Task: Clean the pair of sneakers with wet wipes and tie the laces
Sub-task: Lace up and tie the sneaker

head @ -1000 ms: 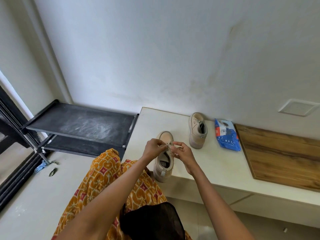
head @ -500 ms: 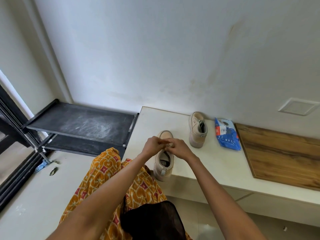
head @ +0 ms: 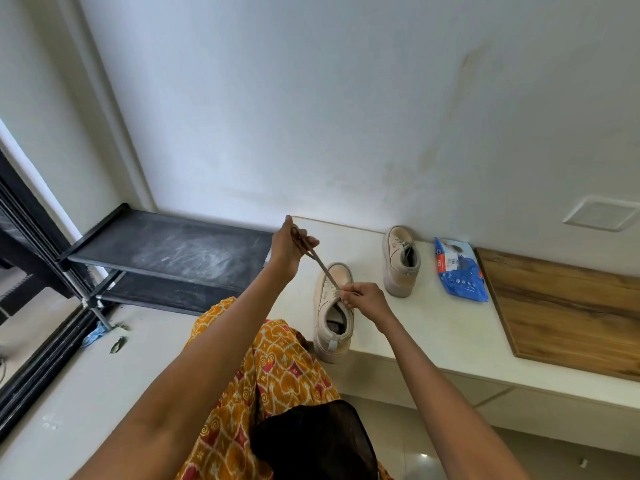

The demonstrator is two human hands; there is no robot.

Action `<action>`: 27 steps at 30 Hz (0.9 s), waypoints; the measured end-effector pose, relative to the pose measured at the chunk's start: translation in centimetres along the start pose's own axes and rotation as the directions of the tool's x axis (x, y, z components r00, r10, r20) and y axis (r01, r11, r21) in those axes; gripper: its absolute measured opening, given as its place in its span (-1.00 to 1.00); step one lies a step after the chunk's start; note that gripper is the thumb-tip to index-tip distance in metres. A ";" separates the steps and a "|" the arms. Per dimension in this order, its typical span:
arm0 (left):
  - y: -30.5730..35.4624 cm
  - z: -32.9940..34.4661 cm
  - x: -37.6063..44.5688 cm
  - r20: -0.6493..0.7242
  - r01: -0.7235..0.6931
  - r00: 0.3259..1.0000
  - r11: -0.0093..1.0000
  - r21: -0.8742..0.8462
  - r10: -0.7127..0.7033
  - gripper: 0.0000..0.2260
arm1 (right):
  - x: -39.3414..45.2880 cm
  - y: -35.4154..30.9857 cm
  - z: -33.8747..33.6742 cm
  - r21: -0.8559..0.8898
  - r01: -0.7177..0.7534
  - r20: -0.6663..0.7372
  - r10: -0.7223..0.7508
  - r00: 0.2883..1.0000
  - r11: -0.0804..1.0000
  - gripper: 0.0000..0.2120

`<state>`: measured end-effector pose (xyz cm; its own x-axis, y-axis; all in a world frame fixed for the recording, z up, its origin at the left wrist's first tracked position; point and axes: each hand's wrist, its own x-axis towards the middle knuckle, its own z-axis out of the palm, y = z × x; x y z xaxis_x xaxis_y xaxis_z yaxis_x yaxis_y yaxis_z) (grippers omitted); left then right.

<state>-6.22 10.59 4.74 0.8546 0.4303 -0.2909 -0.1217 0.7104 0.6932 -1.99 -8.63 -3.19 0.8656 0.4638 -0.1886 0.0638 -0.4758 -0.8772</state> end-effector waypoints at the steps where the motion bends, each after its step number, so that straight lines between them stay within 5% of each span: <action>1: 0.1 0.0 0.0 -0.043 -0.017 0.999 1.000 0.016 0.018 -0.64 | -0.1 -0.1 0.0 0.008 -0.007 -0.001 0.007 1.000 1.000 -0.82; 3: -0.2 -0.1 -0.1 -0.073 -0.044 0.995 0.975 0.216 0.061 -0.66 | -0.1 -0.2 0.0 0.001 -0.017 -0.009 0.017 1.000 1.000 -0.83; 5: -1.1 -0.6 -0.3 0.044 -0.115 0.993 0.859 0.498 0.107 -0.70 | -0.1 -0.2 0.0 -0.006 -0.024 -0.008 0.023 1.000 1.000 -0.88; 7: -2.4 -1.2 -0.7 0.286 -0.255 0.957 0.598 0.760 0.045 -0.80 | -0.1 -0.2 -0.1 0.013 -0.039 0.007 0.039 0.999 0.999 -0.88; 9: -4.0 -1.7 -0.9 0.461 -0.419 0.871 0.233 0.877 -0.169 -0.86 | -0.1 -0.1 -0.2 0.040 -0.064 0.022 0.063 0.998 0.997 -0.85; 11: -5.7 -2.1 -0.9 0.485 -0.514 0.826 -0.034 0.857 -0.286 -0.87 | 0.0 0.0 -0.2 0.068 -0.095 0.042 0.092 0.995 0.993 -0.86; 12: -6.4 -2.3 -0.9 0.474 -0.511 0.839 -0.088 0.855 -0.268 -0.87 | 0.1 0.0 -0.3 0.074 -0.103 0.049 0.099 0.994 0.992 -0.85; 16: -7.6 -2.4 -1.0 0.436 -0.447 0.891 -0.078 0.891 -0.127 -0.81 | 0.2 0.4 -0.3 0.082 -0.104 0.067 0.099 0.993 0.991 -0.82; 20: -7.5 -1.8 -0.3 0.420 -0.440 0.897 -0.192 0.877 -0.140 -0.82 | -0.5 0.3 -0.6 0.127 -0.074 0.090 0.063 0.994 0.989 -0.83; 24: -7.6 -2.0 0.2 0.397 -0.422 0.904 -0.196 0.885 -0.156 -0.83 | -1.2 0.4 -0.9 0.164 -0.041 0.135 0.019 0.991 0.986 -0.85; 27: -7.7 -2.1 0.2 0.414 -0.428 0.904 -0.194 0.883 -0.107 -0.81 | -1.0 0.4 -0.7 0.048 -0.002 0.046 0.000 0.999 0.999 -0.90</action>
<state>-6.19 6.37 -2.10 0.9946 0.0823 -0.0635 0.1039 -0.8136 0.5721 -2.50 -9.87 -3.06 0.8420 0.4974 -0.2087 0.0377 -0.4403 -0.8971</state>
